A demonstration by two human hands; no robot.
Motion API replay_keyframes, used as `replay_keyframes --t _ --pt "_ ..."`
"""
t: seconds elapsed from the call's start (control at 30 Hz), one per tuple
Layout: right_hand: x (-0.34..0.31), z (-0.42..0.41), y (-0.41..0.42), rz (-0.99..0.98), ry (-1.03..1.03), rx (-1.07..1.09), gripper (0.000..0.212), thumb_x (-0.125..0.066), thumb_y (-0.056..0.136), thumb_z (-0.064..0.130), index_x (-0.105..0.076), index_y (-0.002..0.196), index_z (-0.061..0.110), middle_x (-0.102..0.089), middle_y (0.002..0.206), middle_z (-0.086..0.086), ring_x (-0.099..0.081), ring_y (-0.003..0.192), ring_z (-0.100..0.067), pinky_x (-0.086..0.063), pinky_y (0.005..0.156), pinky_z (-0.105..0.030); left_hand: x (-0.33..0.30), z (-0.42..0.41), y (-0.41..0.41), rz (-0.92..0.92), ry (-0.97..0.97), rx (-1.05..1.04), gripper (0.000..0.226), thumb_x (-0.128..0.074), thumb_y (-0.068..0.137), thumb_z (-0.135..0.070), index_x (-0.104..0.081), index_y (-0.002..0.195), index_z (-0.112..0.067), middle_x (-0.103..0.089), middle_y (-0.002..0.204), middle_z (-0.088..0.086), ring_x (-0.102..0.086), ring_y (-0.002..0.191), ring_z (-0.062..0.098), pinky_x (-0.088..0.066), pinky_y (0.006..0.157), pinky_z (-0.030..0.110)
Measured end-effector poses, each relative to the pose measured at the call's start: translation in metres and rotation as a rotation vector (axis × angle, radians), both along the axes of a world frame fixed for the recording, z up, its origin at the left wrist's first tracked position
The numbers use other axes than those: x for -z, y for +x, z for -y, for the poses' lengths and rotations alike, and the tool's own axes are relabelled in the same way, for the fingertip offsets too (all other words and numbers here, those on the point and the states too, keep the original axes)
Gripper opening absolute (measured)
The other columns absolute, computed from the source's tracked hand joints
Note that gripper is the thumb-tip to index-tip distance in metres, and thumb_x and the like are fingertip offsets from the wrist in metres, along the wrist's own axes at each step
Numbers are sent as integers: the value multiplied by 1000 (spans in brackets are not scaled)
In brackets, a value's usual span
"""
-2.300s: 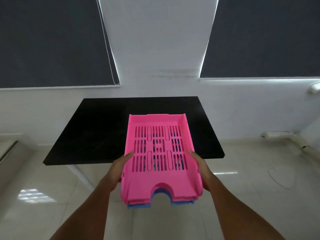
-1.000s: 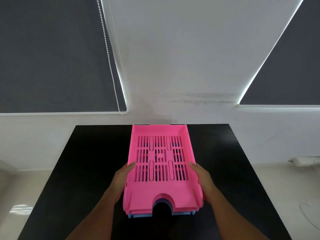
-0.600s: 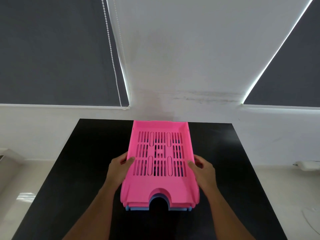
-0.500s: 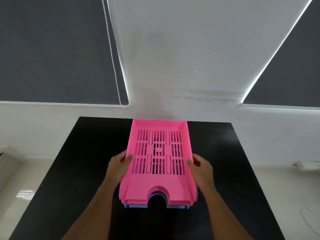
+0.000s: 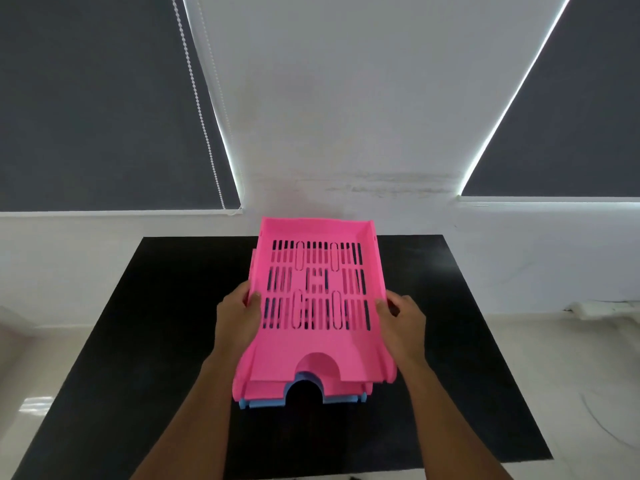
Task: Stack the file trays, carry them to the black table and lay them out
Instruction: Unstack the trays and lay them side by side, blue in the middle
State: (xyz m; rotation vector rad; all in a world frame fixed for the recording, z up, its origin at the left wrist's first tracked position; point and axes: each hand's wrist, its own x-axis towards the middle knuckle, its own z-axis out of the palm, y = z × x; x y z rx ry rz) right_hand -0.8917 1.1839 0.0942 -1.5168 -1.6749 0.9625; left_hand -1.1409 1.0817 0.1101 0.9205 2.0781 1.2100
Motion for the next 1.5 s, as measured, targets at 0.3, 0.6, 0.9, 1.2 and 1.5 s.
replay_keyframes --t 0.3,0.6,0.9,1.2,1.5 --pt "-4 -28 73 95 15 124 17 -63 96 20 -71 108 12 -64 94 -2 -59 77 1 -40 62 -10 -3 -45 58 -67 65 109 23 -53 99 -9 -71 96 -23 -73 81 -2 -67 64 8 -53 57 18" --pt "5 -73 181 167 26 150 27 -60 98 20 -72 118 6 -62 93 -5 -58 78 -14 -43 69 -15 8 -102 163 -125 75 120 24 -59 97 -7 -71 117 -10 -74 103 1 -70 86 15 -57 93 34" --pt "41 -109 240 183 13 90 24 -60 98 20 -74 112 7 -67 94 -10 -62 81 -20 -46 73 -22 45 -123 233 -115 -62 82 24 -53 100 -8 -63 122 -9 -70 109 1 -61 78 -3 -55 65 12" --pt "79 -117 238 153 -107 43 16 -61 97 18 -72 102 7 -61 87 -1 -61 77 -14 -44 70 -19 89 -120 243 -79 -255 28 21 -50 100 -3 -59 119 -6 -64 103 1 -68 89 16 -47 56 12" --pt "90 -120 235 210 -148 8 18 -59 98 19 -61 80 17 -58 71 5 -56 65 -7 -41 59 -16 105 -125 238 -30 -323 101 26 -51 100 -3 -58 124 -10 -63 109 -2 -64 99 17 -50 76 17"
